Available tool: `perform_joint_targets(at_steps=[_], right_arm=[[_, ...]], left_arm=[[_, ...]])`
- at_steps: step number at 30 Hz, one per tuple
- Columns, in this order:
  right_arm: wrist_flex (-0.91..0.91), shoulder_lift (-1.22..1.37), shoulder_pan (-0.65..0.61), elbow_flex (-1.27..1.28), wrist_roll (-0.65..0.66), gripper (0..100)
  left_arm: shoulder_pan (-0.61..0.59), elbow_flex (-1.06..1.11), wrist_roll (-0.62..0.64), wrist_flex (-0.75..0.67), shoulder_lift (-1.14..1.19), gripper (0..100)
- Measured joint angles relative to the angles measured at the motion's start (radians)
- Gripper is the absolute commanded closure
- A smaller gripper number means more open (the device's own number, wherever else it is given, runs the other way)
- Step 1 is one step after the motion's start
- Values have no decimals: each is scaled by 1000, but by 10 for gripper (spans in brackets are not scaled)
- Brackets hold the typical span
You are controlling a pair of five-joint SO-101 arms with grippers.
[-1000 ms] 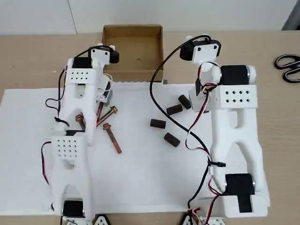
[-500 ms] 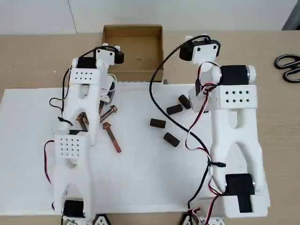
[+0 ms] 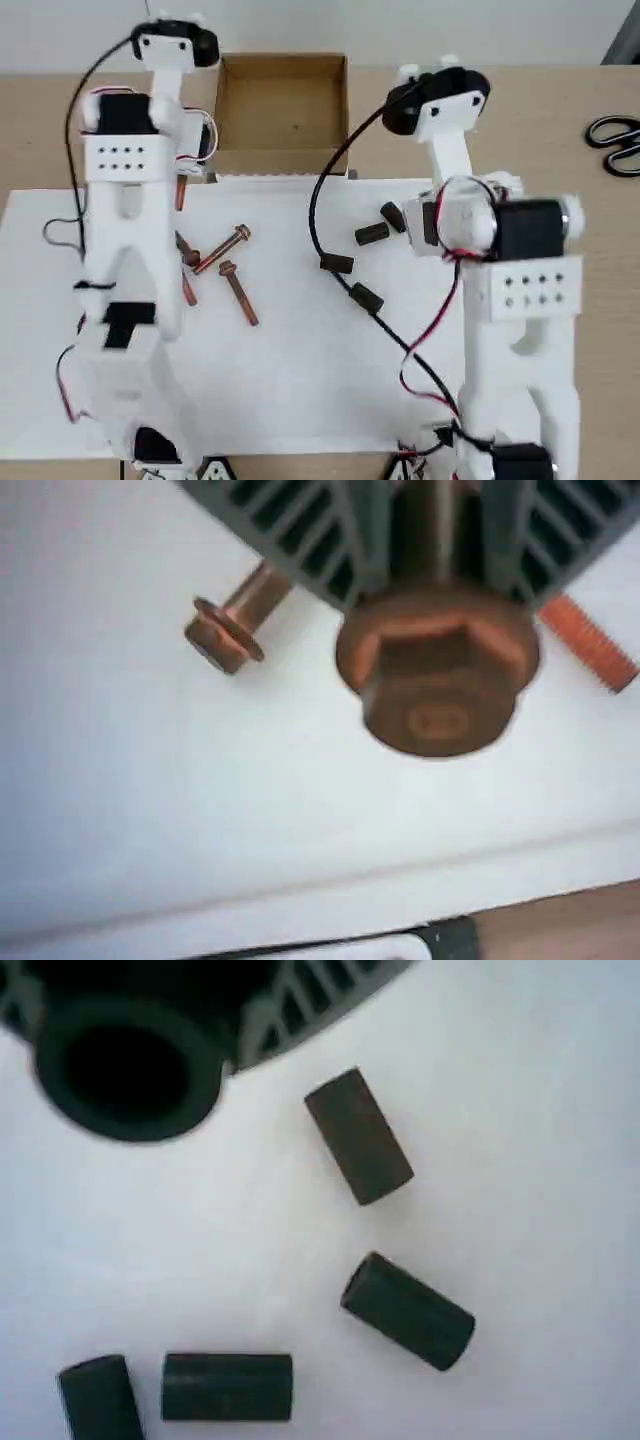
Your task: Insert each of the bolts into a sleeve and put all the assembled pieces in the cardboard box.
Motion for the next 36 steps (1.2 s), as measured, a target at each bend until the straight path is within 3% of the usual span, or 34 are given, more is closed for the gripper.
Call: perform_joint_targets(at_steps=[6, 9, 16, 20, 23, 29, 36], right_arm=[[-29, -302, -3, 262, -25, 996], [-123, -454, 3, 425, -72, 996], [-430, -760, -17, 818, -107, 996], [-549, -878, -110, 1003, -112, 996], [-637, -939, -192, 1114, -112, 997], [-740, -996, -334, 1297, -107, 997], [-760, -1002, -460, 1387, -14, 997]], left_arm=[[0, 367, 21, 5, -474, 994], [0, 598, 100, -74, -717, 994], [0, 1235, 341, -502, -1281, 994], [0, 1585, 440, -761, -1550, 994], [0, 1771, 499, -864, -1708, 994], [61, 1967, 526, -907, -1864, 994], [160, 2022, 603, -908, -1938, 994]])
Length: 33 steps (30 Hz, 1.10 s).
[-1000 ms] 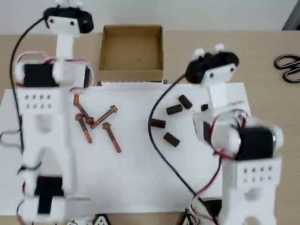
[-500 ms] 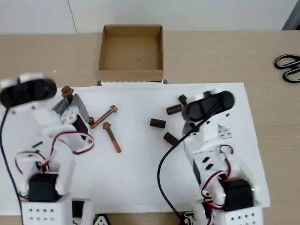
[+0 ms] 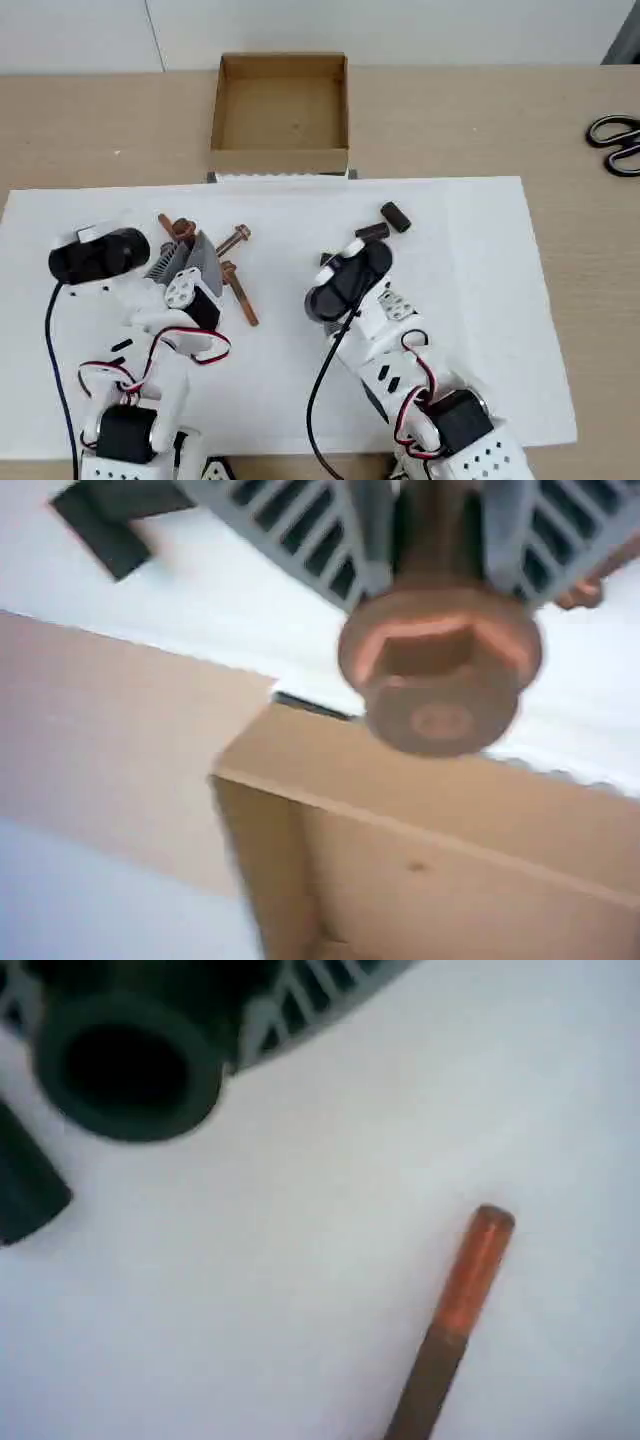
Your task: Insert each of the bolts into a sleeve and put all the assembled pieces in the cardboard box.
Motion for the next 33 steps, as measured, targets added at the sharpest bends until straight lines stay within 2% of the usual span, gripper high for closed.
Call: perform_joint_targets(at_steps=[9, 21, 33], right_arm=[[0, -5, -31, 25, 52, 997], [0, -6, -94, 25, 52, 997], [0, -6, -104, 25, 52, 997]], left_arm=[[170, 0, 94, -28, -38, 994], [296, 14, 144, -28, -38, 994], [321, 34, 189, -28, -38, 994]])
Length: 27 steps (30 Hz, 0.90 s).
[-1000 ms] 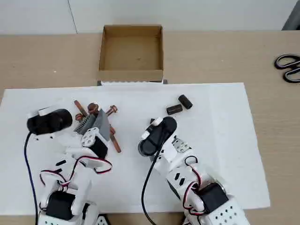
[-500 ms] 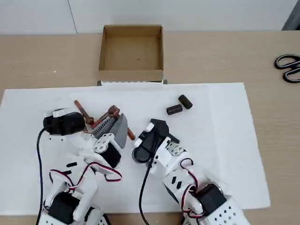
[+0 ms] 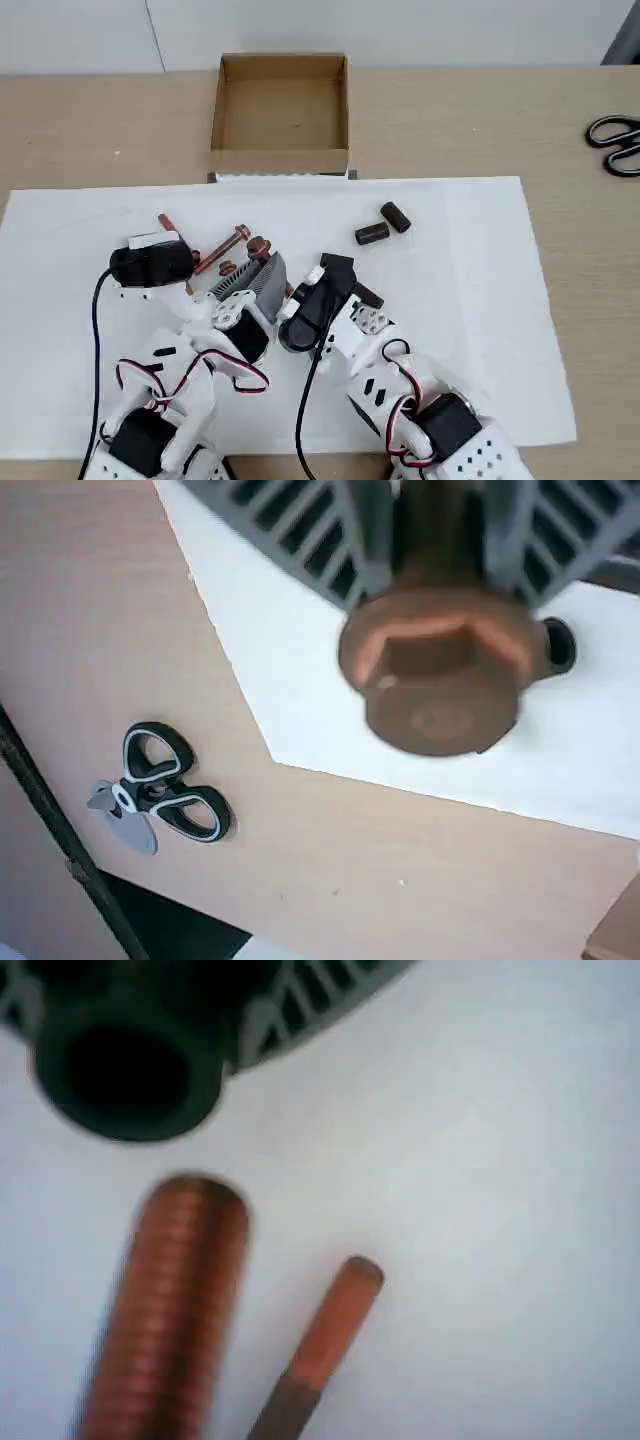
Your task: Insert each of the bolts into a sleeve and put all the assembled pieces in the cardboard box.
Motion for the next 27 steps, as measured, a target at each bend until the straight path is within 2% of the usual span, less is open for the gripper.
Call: perform_joint_targets(at_steps=[8, 15, 23, 27], right_arm=[[-40, 0, 0, 2, 0, 997], [-40, 2, 0, 2, 0, 997], [-41, 2, 0, 2, 0, 997], [-41, 2, -3, 2, 2, 997]], left_arm=[[57, 35, 15, -28, 0, 994], [57, 87, 17, -107, -9, 994], [57, 106, 15, -121, -11, 994], [63, 152, -26, -130, -18, 994]])
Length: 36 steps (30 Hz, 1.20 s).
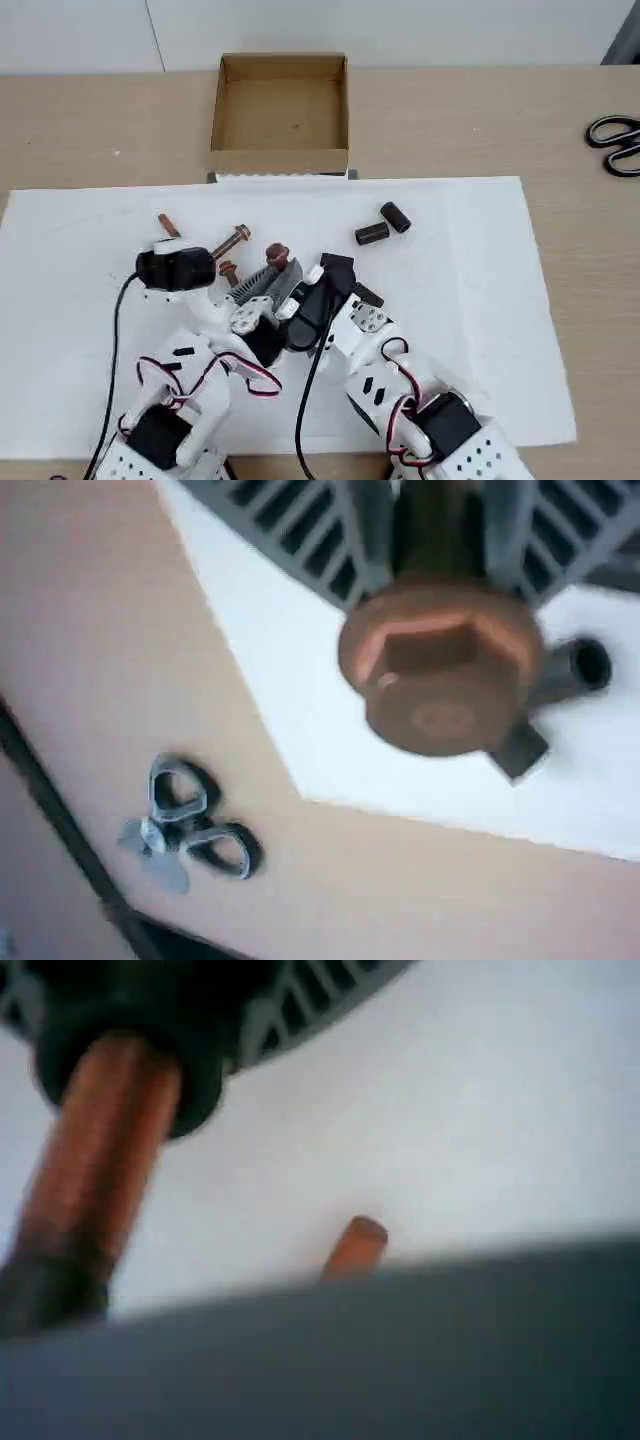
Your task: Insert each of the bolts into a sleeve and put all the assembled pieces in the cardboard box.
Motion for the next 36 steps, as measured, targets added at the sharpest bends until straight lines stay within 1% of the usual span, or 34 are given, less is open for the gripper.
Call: perform_joint_targets(at_steps=[6, 14, 17, 20, 25, 30, 36], right_arm=[[0, 2, 0, 2, 0, 997], [0, 0, 0, 0, 0, 997], [0, 0, 0, 0, 0, 997], [0, 0, 2, 2, -2, 997], [-8, 0, 18, 2, -2, 997], [-52, 0, 38, 2, 0, 997], [-52, 2, 38, 3, 2, 997]], left_arm=[[2, 8, -23, -18, 0, 994], [6, 14, -166, -38, 0, 994], [32, 14, -189, -38, -2, 994], [71, 11, -201, -21, -2, 994], [115, 15, -198, 66, 6, 994], [115, 14, -198, 110, -2, 994], [118, 8, -198, 138, -3, 994]])
